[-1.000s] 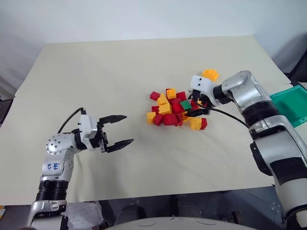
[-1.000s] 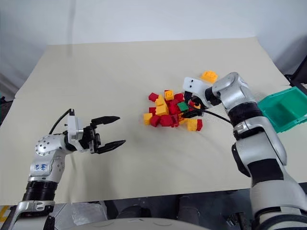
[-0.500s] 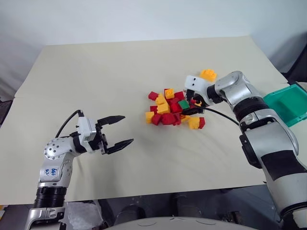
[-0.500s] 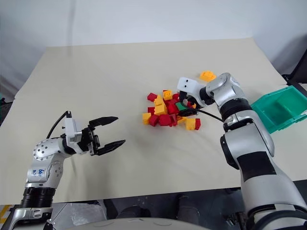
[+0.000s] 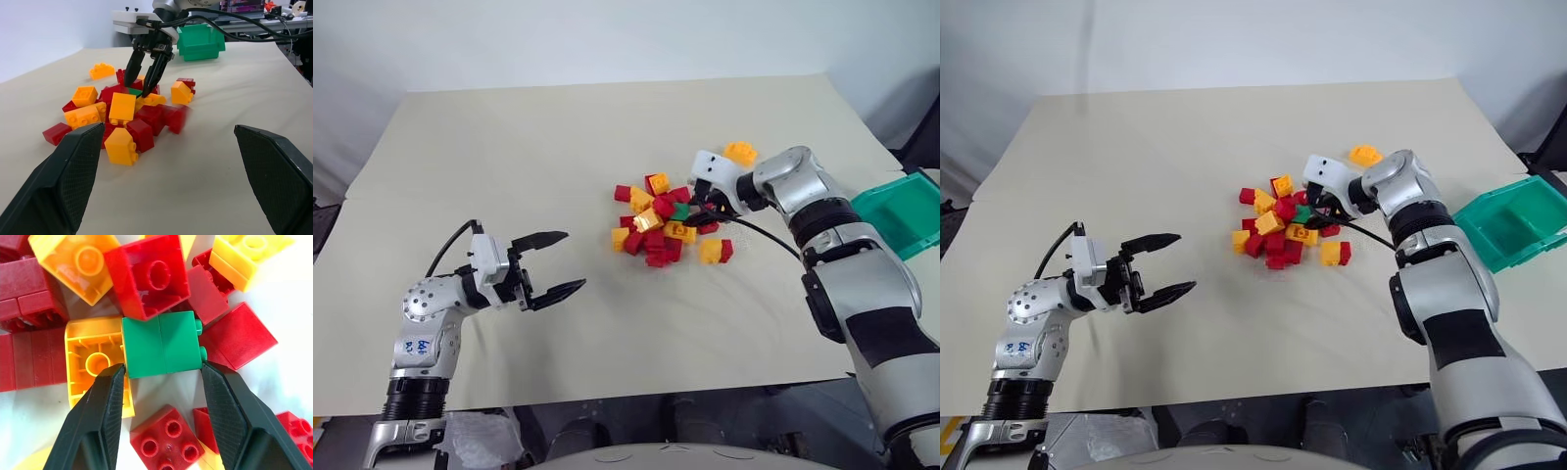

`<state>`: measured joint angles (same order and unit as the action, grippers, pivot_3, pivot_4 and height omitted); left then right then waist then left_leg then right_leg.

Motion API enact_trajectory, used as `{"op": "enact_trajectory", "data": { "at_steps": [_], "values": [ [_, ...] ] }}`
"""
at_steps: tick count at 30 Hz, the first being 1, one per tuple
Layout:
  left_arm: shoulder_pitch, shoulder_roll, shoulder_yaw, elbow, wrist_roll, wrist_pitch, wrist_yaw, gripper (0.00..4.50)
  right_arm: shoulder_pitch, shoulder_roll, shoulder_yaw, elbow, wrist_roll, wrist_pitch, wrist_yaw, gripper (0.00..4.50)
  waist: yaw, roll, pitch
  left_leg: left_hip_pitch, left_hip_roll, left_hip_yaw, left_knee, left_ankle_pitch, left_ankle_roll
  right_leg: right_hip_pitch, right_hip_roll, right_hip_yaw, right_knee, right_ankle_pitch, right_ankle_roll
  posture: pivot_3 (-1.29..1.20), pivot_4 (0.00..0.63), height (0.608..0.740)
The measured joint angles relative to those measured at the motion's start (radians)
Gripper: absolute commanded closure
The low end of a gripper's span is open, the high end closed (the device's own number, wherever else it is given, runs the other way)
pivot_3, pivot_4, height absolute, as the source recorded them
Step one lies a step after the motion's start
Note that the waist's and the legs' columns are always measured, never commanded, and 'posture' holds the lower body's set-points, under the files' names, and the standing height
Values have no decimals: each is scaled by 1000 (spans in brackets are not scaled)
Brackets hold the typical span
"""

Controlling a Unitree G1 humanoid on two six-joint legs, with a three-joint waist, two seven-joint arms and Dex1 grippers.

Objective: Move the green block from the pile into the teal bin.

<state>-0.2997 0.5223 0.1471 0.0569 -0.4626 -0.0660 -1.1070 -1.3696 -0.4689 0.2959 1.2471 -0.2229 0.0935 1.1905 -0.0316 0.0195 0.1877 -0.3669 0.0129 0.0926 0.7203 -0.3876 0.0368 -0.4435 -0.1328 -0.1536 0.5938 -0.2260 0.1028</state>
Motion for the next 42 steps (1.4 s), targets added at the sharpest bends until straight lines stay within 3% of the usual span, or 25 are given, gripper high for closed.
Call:
{"op": "enact_trajectory", "data": {
  "at_steps": [8, 15, 27, 42],
  "values": [
    [-6, -7, -7, 30, 0, 0, 0, 0, 46, -49, -30, -112, 22, 20, 113, 2474, -1, 0, 0, 0, 0, 0, -1, 0, 0, 0, 0, -1, -1, 0, 0, 0, 150, 740],
    [-7, -12, -9, 31, 0, 0, 1, 0, 87, -62, -30, -149, 19, -6, 118, 237, 0, 0, 0, -1, 0, 0, -1, 0, 0, 0, 0, -1, -1, 0, 0, 0, 150, 740],
    [-2, -18, -9, 26, 0, 0, 17, 0, 12, -3, -29, -53, -6, -11, -32, 237, -1, 0, 0, -1, 0, 0, -1, 0, 0, 0, 0, -1, -1, 0, 0, 0, 150, 740],
    [40, -19, -9, -16, 0, 0, 50, 0, 8, 22, -9, 15, -54, -47, 18, 237, -1, 0, 0, 0, 0, 0, 0, 0, 0, 0, 0, -1, 0, 0, 0, 0, 150, 740]
  ]
}}
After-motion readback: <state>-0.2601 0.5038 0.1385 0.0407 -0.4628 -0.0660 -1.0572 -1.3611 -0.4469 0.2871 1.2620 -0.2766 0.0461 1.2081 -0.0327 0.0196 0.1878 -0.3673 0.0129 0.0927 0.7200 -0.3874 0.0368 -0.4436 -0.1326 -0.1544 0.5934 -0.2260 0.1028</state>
